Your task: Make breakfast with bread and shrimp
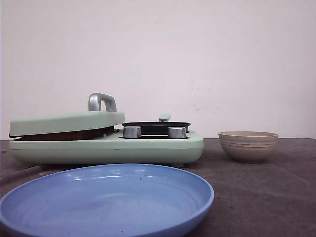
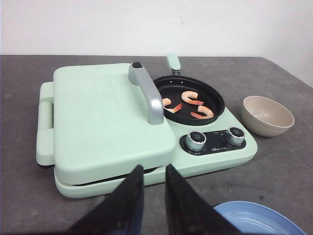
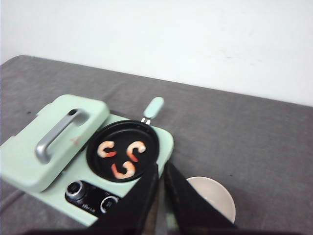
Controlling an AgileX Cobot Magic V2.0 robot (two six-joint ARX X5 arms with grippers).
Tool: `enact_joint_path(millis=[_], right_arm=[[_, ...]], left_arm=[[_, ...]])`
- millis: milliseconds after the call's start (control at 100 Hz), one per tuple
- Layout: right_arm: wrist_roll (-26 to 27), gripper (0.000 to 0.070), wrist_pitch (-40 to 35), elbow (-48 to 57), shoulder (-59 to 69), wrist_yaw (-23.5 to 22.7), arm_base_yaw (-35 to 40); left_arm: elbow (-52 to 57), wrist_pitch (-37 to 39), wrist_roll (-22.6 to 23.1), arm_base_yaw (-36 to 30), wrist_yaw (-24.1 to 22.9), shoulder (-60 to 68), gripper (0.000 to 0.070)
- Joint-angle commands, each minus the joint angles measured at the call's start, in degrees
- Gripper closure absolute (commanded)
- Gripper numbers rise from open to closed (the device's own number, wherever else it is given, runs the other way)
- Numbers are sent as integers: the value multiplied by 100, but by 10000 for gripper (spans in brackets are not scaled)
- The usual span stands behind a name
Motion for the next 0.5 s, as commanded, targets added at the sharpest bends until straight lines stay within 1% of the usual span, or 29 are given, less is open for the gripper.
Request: enact_joint_path(millis=[0,190,290,330,390,440,490], right_arm=[[-162,691,269,-452,-282,26,50],[-476,691,857,-2186,-1572,-4,146],[-533,691,994,-3049,-2369,-13,146],[-527,691,1075,-3379,-2688,-9,146],[-378,691,1281,-3871,-3154,9,146],[-153,691,1394,-4234,-3506,26,146],[31,691,1419,-4544,-3825,26,146]], left_arm=[[17,66,-68,-11,39,-13,700],[-57,144,-83,-11,136,-179,700],[-321,389,-168,-11,131,-431,700],[-494,518,-173,-11,48,-520,700],[-765,702,-431,-11,-146,-579,700],[-944,719,-669,-11,-164,-608,700],[-1067,660,-756,-11,-164,-616,700]])
